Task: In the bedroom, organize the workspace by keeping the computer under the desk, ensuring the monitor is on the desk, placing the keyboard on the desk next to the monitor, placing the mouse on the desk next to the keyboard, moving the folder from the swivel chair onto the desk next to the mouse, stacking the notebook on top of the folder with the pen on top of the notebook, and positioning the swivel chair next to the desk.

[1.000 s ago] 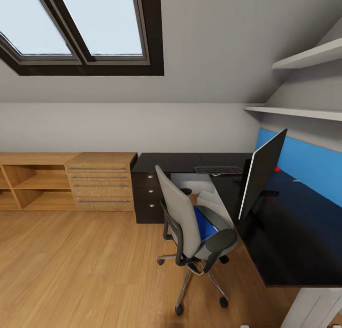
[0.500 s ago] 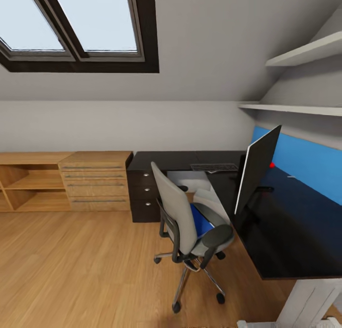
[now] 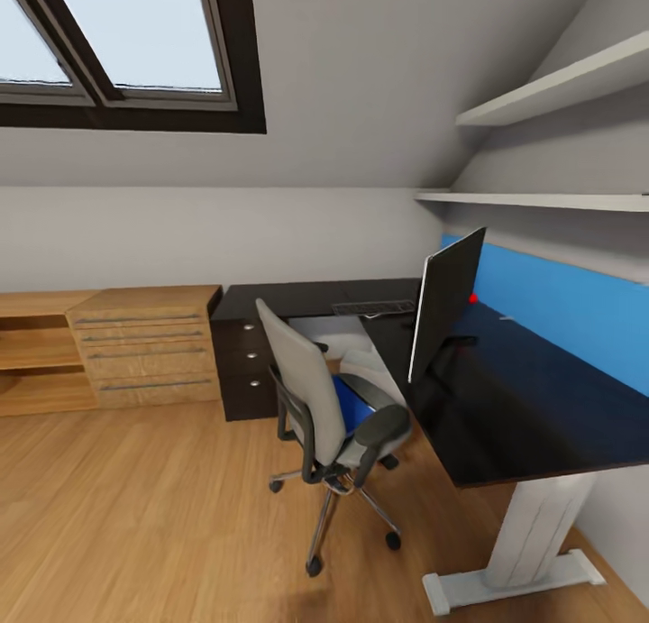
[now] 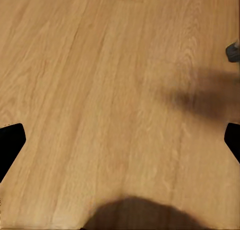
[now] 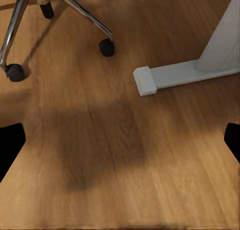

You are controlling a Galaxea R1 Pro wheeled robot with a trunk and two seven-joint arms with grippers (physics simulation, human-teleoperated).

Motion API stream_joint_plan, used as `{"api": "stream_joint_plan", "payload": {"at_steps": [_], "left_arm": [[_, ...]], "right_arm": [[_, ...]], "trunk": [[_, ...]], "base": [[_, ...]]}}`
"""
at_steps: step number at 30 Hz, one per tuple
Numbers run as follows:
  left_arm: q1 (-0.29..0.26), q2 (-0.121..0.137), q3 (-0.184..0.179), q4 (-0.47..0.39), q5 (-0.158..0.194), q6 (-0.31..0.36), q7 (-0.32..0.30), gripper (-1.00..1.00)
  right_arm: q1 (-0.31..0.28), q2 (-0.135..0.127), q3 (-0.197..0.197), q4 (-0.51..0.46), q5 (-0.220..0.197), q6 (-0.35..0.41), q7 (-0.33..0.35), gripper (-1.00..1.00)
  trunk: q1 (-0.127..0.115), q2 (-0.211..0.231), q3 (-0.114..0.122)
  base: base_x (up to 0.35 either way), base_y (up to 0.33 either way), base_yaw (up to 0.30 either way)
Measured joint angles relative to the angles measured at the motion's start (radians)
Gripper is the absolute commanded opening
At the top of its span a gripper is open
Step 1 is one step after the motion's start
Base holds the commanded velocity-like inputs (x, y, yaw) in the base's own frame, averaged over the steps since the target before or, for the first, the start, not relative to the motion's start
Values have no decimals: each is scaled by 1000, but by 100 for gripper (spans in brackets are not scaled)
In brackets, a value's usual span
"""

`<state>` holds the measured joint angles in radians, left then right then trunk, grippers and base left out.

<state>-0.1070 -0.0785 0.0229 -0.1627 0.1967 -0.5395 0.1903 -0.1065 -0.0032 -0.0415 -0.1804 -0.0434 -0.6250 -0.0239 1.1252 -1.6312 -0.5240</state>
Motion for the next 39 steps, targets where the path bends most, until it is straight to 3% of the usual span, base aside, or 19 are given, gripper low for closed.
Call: {"api": "stream_joint_plan", "payload": {"at_steps": [7,25,35,37,39], "left_arm": [[0,1,0,0,0,0,1,100],[0,5,0,-1,2,25,1,100],[0,-3,-1,-148,0,63,5,100],[0,-18,-10,-241,-2,131,6,100],[0,-34,-17,-359,-4,279,6,100]], "right_arm": [[0,0,0,0,0,1,0,100],[0,-1,4,2,0,-1,0,100],[0,0,-1,-15,-7,-1,-4,100],[0,-2,-5,-64,-11,8,-5,100],[0,-3,-8,-147,-12,37,-6,100]], "trunk": [[27,-49,-22],[95,-175,-78],[134,-245,-110],[141,-259,-116],[149,-273,-122]], "base": [[-247,122,-102],[-4,2,-1],[0,0,0],[0,0,0],[0,0,0]]}}
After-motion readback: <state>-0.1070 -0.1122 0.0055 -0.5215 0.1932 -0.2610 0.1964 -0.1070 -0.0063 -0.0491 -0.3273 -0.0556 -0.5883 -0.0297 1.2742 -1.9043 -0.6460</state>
